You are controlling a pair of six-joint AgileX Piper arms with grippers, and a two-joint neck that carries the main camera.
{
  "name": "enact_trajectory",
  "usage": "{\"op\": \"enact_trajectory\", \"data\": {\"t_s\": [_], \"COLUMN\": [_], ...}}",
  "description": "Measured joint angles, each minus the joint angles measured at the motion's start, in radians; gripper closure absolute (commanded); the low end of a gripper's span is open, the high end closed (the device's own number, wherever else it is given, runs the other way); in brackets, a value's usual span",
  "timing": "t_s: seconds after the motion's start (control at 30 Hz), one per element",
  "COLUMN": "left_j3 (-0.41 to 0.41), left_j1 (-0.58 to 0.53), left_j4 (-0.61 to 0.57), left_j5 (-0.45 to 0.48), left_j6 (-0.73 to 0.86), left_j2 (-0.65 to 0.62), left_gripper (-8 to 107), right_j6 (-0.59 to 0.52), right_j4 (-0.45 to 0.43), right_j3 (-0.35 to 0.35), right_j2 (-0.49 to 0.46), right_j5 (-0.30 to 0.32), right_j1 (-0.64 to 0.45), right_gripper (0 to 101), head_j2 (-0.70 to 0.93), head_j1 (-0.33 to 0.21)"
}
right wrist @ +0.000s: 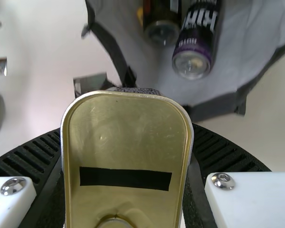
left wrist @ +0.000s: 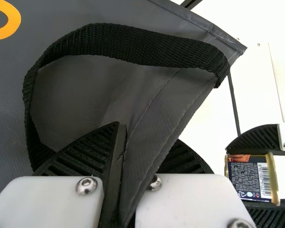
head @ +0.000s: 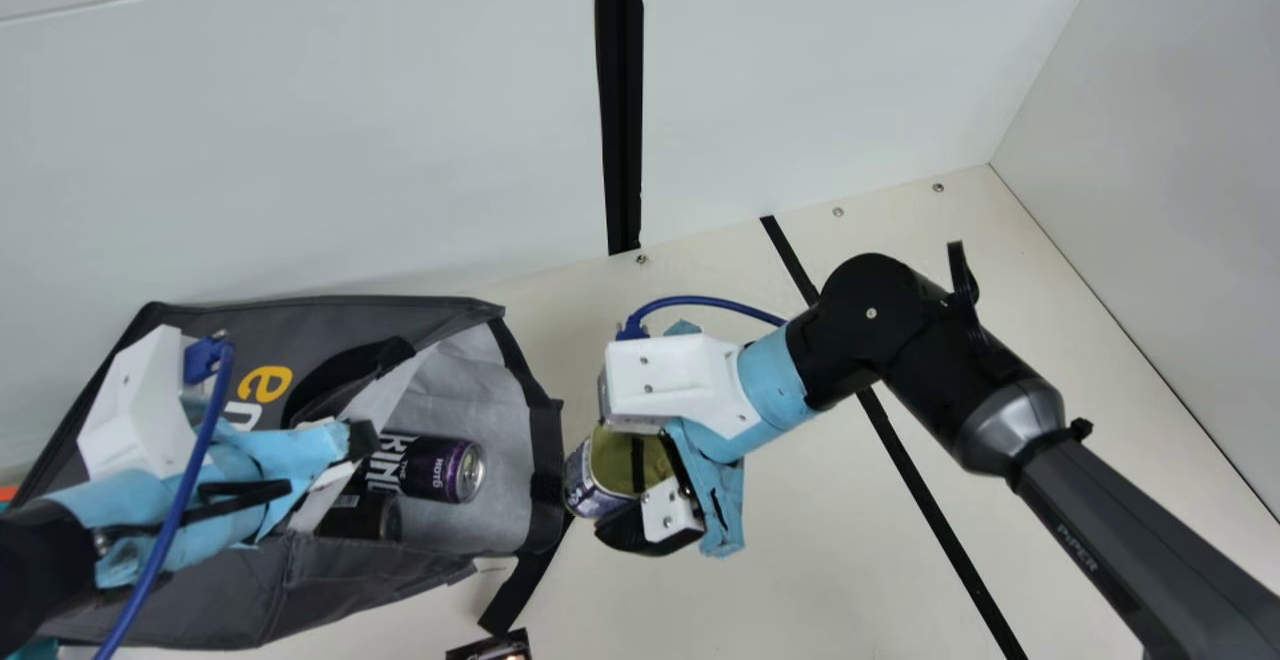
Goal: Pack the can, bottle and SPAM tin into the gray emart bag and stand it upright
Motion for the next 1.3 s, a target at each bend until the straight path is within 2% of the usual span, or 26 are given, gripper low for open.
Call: {"op": "enact_trajectory", "data": {"t_s": [0.5,0.77,1.0,1.3], "left_j3": [0.000,0.000,0.000,0.000], "left_j1": [0.000,0.000,0.000,0.000], "left_j4": [0.000,0.000,0.000,0.000], "left_j5": [0.000,0.000,0.000,0.000], "left_j6": [0.000,0.000,0.000,0.000], "left_j2": [0.000,0.000,0.000,0.000], "left_gripper": [107,107,107,107], "right_j6": [-0.026,-0.046,-0.082,-0.142], "right_j4": [0.182,0.255,0.315,0.380], "right_j3": [0.031,0.061,0.089,0.127], "right_j2": [0.031,0.047,0.055,0.059], "right_j5": [-0.068,-0.132,-0.226,-0.412], "right_j1": [0.040,0.075,0.112,0.177], "right_gripper": [101,101,101,101], "head_j2": [0.000,0.002,0.002,0.000], "head_j1": [0.000,0.000,0.000,0.000]}}
